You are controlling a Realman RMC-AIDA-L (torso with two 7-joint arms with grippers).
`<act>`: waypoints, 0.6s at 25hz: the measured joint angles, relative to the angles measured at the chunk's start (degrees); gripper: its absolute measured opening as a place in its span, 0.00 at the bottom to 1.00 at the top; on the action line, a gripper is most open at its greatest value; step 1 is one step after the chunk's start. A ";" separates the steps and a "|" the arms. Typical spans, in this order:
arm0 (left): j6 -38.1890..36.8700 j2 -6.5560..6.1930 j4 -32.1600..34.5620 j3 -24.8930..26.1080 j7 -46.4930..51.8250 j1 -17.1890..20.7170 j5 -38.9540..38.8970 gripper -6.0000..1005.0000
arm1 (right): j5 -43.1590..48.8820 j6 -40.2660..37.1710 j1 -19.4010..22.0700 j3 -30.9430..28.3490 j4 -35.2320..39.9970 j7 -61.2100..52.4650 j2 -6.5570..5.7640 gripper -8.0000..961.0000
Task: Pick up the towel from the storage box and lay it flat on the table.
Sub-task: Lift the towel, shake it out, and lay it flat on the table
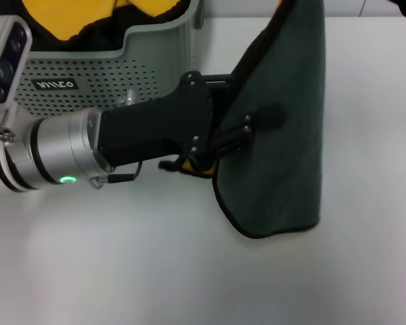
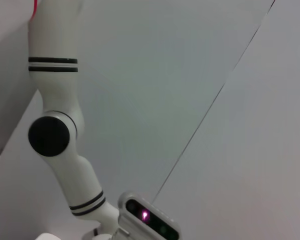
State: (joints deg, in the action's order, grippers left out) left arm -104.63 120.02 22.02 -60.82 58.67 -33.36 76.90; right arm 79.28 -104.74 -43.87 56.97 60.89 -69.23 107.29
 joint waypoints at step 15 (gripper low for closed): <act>2.43 0.03 -0.05 0.51 -1.63 5.44 -0.67 0.30 | 0.16 0.20 2.86 -4.62 4.85 0.07 0.47 0.02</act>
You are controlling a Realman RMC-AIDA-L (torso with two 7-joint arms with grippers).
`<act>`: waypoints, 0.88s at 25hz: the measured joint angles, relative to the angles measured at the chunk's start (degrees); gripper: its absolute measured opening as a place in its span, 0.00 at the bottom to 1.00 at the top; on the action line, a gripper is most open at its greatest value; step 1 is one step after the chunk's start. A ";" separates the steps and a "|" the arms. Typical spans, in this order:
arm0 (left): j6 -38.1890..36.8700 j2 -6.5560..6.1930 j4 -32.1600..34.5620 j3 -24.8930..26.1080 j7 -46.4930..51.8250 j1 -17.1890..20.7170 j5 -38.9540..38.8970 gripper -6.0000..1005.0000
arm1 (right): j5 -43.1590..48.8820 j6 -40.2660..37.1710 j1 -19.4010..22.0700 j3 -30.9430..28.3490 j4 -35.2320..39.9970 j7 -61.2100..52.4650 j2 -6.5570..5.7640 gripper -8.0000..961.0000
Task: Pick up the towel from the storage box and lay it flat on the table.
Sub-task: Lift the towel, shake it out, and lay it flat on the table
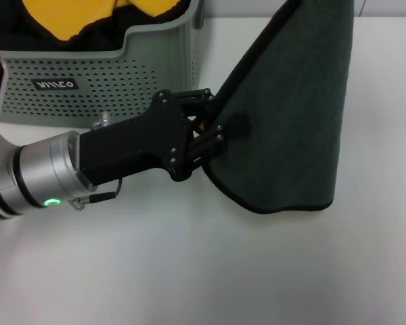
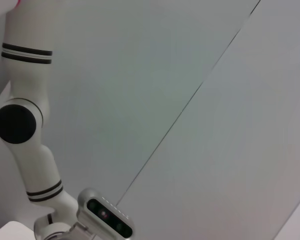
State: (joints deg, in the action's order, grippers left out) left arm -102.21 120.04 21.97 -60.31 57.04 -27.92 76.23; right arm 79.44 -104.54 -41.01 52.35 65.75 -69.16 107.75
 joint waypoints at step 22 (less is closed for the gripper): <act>0.15 0.05 -0.88 -0.42 -1.11 1.07 2.16 0.29 | 0.07 -0.03 1.33 -4.01 1.84 0.37 0.13 0.02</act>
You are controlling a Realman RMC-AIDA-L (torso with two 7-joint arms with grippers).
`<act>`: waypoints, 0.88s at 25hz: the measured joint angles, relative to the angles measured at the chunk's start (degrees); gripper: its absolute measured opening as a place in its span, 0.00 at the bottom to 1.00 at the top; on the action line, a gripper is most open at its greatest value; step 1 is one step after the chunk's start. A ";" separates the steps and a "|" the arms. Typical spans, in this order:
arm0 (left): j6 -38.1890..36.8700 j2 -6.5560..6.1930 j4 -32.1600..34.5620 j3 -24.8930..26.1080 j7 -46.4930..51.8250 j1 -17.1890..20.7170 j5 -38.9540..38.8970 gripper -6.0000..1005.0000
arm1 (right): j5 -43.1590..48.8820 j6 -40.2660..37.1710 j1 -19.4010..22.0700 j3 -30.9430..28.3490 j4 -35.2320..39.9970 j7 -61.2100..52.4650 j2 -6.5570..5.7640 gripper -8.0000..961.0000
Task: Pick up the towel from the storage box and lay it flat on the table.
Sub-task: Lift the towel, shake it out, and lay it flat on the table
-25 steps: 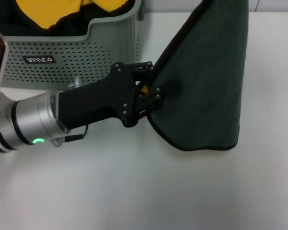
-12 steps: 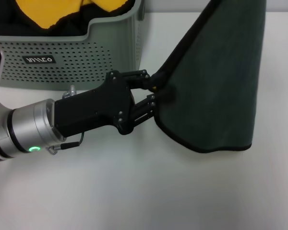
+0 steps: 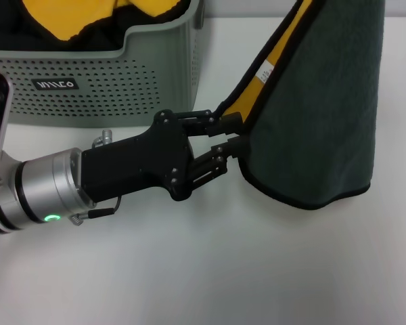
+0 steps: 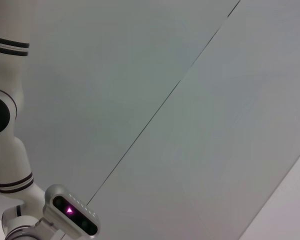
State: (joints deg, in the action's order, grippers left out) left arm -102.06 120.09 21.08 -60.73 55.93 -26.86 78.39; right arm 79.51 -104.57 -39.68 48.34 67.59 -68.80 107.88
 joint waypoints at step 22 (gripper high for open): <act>0.73 0.06 -1.43 -0.09 -2.46 -0.39 0.57 0.29 | 0.11 1.47 -2.11 0.00 3.04 0.24 0.04 0.02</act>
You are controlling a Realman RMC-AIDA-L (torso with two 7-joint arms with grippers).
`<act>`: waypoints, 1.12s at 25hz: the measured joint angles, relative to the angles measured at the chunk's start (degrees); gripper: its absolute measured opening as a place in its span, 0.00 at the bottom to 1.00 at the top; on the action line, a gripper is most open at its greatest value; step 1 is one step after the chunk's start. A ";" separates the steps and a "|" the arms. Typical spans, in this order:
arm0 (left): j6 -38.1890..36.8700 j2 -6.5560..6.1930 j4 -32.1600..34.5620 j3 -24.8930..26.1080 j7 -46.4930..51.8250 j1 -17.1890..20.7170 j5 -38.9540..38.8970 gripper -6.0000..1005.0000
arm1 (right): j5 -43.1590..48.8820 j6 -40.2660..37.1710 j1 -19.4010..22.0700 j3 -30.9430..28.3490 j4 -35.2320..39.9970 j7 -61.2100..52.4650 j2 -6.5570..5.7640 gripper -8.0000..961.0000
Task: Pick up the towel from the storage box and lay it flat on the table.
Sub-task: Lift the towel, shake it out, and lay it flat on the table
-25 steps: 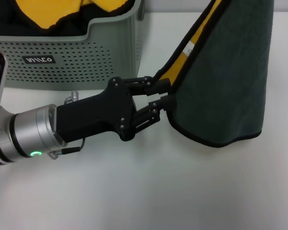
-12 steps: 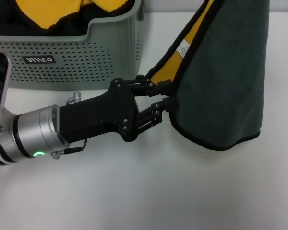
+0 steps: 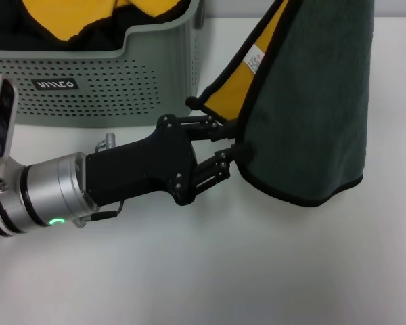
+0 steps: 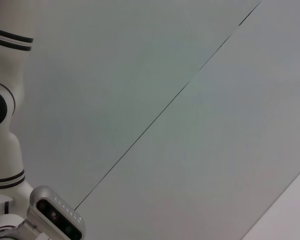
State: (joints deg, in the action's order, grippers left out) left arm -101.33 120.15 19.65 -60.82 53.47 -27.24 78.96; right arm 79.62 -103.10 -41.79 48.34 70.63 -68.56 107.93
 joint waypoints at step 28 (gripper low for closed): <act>-0.11 -0.23 0.34 0.69 -2.84 0.74 -2.67 0.03 | -0.16 1.73 1.68 -0.06 1.57 0.75 0.27 0.03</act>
State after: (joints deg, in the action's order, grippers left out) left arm -101.44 119.92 19.99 -60.13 50.63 -26.50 76.28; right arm 79.46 -101.38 -40.10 48.28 72.19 -67.81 108.20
